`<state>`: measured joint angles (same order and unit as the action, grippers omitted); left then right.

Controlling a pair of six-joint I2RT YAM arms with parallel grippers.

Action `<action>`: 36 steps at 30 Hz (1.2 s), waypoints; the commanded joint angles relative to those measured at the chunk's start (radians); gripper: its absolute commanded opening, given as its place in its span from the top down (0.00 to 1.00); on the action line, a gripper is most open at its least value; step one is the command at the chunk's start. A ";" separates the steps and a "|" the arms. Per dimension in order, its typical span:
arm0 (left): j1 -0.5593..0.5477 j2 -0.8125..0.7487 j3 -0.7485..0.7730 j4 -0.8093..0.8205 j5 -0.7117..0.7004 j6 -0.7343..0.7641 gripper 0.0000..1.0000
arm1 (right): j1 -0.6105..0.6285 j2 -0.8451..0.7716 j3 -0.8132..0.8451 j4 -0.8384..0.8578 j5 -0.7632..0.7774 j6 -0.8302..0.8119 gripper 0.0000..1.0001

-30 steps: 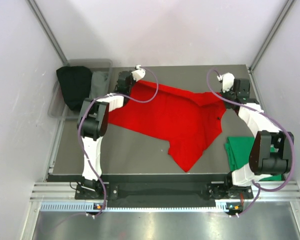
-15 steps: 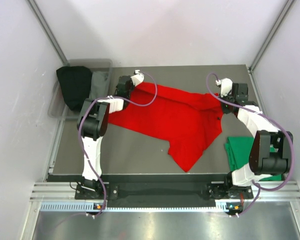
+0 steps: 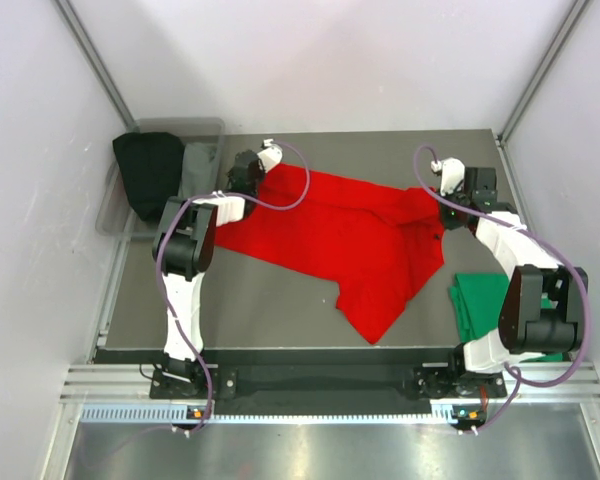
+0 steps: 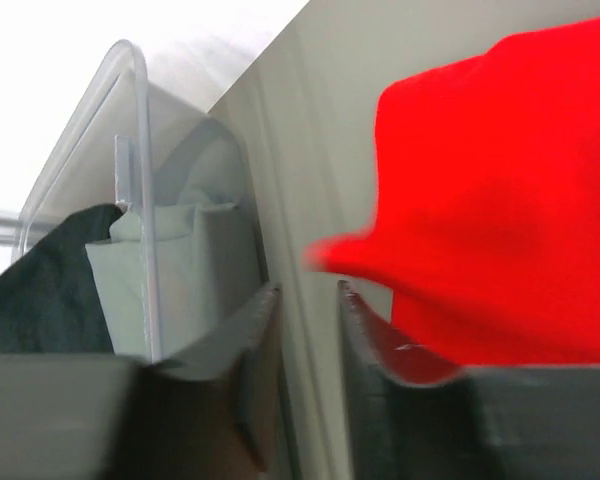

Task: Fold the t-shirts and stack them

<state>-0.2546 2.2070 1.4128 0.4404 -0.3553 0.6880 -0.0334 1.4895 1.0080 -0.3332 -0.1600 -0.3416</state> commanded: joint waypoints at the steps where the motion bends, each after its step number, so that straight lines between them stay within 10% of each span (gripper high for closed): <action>1: 0.009 -0.098 -0.002 0.008 -0.028 -0.022 0.59 | 0.009 -0.048 0.017 -0.004 -0.036 0.016 1.00; 5: 0.009 -0.148 -0.031 0.008 -0.036 -0.021 0.39 | 0.016 -0.041 0.026 -0.049 -0.067 0.009 0.95; 6: 0.009 -0.164 -0.038 0.012 -0.036 -0.022 0.37 | 0.017 -0.043 0.027 -0.056 -0.075 0.012 0.79; 16: 0.000 -0.193 0.067 -0.121 0.018 -0.065 0.36 | 0.020 -0.173 0.058 -0.070 -0.098 -0.036 0.64; 29: 0.002 0.177 0.650 -0.652 0.165 -0.260 0.38 | -0.003 0.314 0.400 -0.020 -0.004 -0.019 0.60; 36: 0.003 0.240 0.690 -0.709 0.170 -0.272 0.38 | -0.019 0.462 0.524 -0.049 0.025 -0.005 0.57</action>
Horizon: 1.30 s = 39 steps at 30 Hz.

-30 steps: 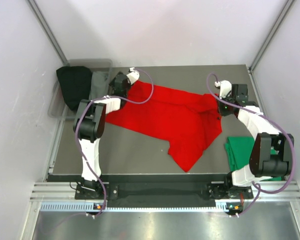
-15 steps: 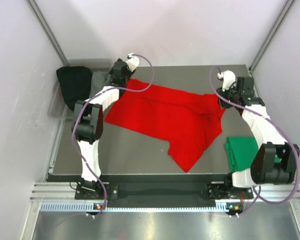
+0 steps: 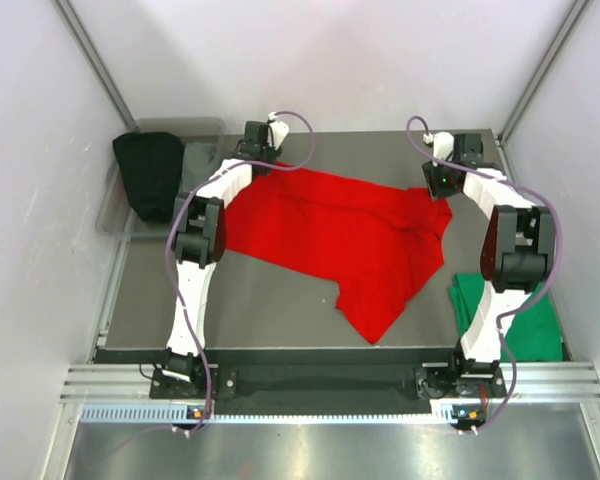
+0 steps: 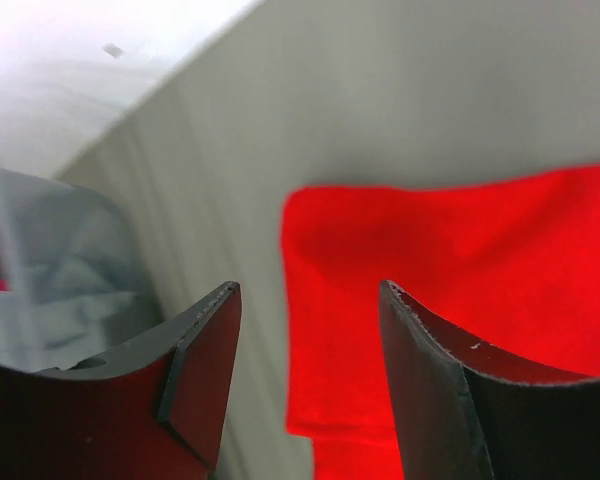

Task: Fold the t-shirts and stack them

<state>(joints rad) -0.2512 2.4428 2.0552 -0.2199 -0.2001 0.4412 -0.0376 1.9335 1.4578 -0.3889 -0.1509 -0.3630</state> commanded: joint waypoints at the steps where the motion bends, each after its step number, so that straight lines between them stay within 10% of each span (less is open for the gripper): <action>1: 0.000 0.015 0.049 -0.056 0.014 -0.024 0.39 | -0.018 0.024 0.073 0.005 0.028 0.019 0.57; 14: 0.021 0.127 0.197 -0.253 0.048 -0.108 0.41 | -0.071 0.198 0.185 -0.068 0.033 0.030 0.54; 22: 0.021 0.125 0.178 -0.262 0.036 -0.113 0.42 | -0.116 0.326 0.372 -0.180 -0.071 0.068 1.00; 39: 0.020 -0.083 -0.012 -0.042 0.004 -0.180 0.43 | -0.145 0.438 0.559 -0.180 0.036 0.084 1.00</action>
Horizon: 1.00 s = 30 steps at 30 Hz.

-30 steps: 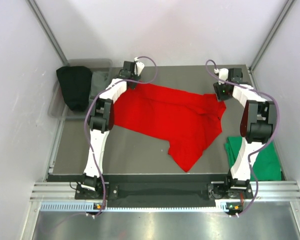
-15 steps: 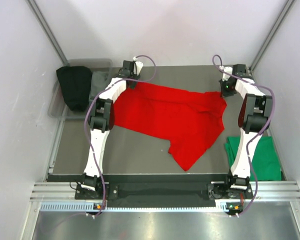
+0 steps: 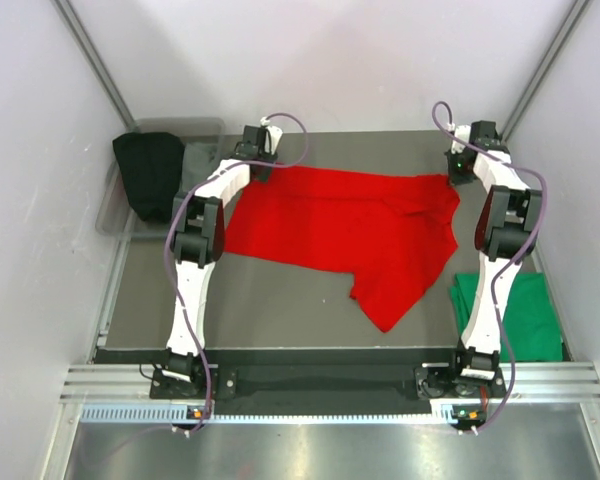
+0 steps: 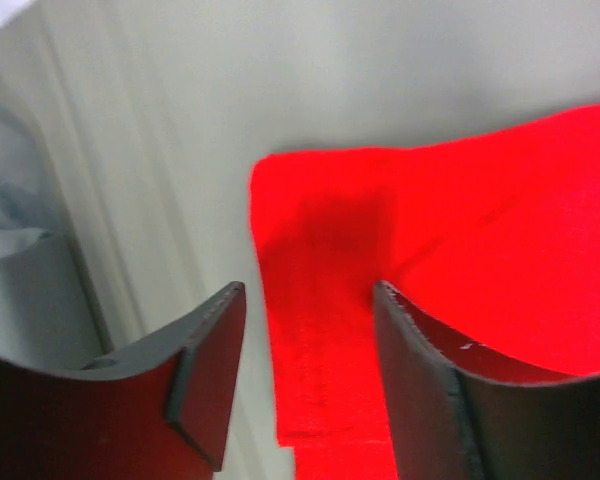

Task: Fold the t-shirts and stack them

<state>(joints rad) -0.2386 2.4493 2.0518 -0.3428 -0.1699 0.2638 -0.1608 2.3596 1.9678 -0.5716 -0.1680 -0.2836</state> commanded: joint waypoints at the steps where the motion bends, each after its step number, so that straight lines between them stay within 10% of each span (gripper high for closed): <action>1: 0.007 -0.087 0.022 0.088 -0.031 0.021 0.40 | -0.023 0.006 0.039 0.003 0.045 0.006 1.00; 9: 0.012 0.047 0.268 0.011 -0.089 0.062 0.36 | -0.037 -0.180 -0.197 0.104 0.021 0.027 0.62; 30: 0.015 -0.171 -0.156 0.013 0.076 -0.152 0.43 | 0.186 -0.655 -0.682 0.138 -0.148 -0.327 0.61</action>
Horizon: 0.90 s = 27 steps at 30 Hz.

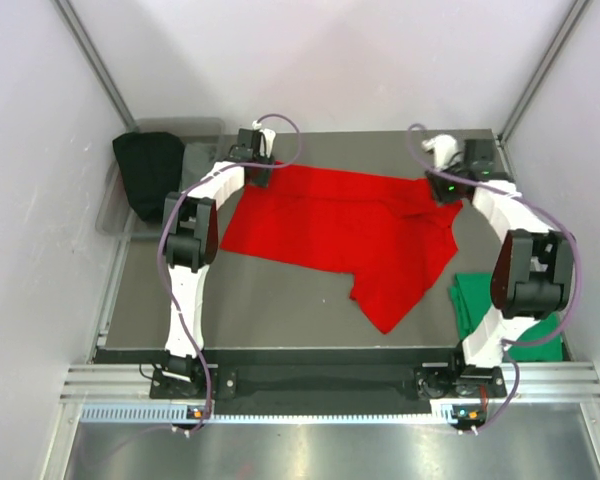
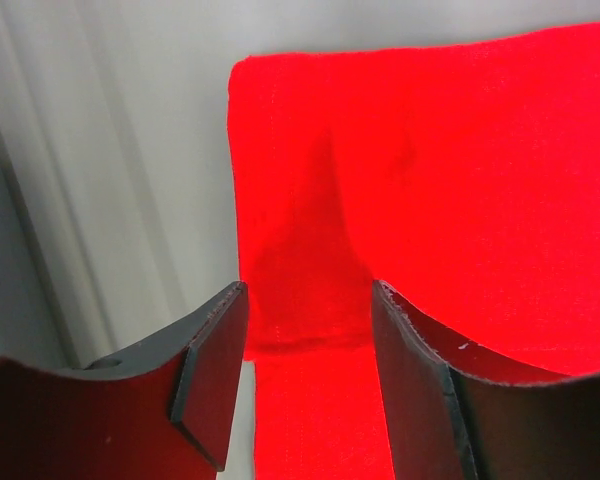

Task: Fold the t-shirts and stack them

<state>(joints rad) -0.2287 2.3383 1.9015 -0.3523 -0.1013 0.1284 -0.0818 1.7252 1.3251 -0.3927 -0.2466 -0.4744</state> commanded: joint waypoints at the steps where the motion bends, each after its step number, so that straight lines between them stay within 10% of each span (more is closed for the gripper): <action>1: 0.005 -0.062 -0.007 0.024 0.008 -0.016 0.43 | 0.128 -0.021 -0.047 -0.046 -0.071 -0.148 0.62; 27: 0.005 -0.060 -0.019 0.033 0.014 -0.027 0.44 | 0.281 0.254 0.148 -0.095 0.053 -0.136 0.61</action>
<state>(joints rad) -0.2287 2.3379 1.8866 -0.3508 -0.0971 0.1173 0.1890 1.9633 1.4292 -0.5129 -0.2218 -0.6174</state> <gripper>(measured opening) 0.560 0.383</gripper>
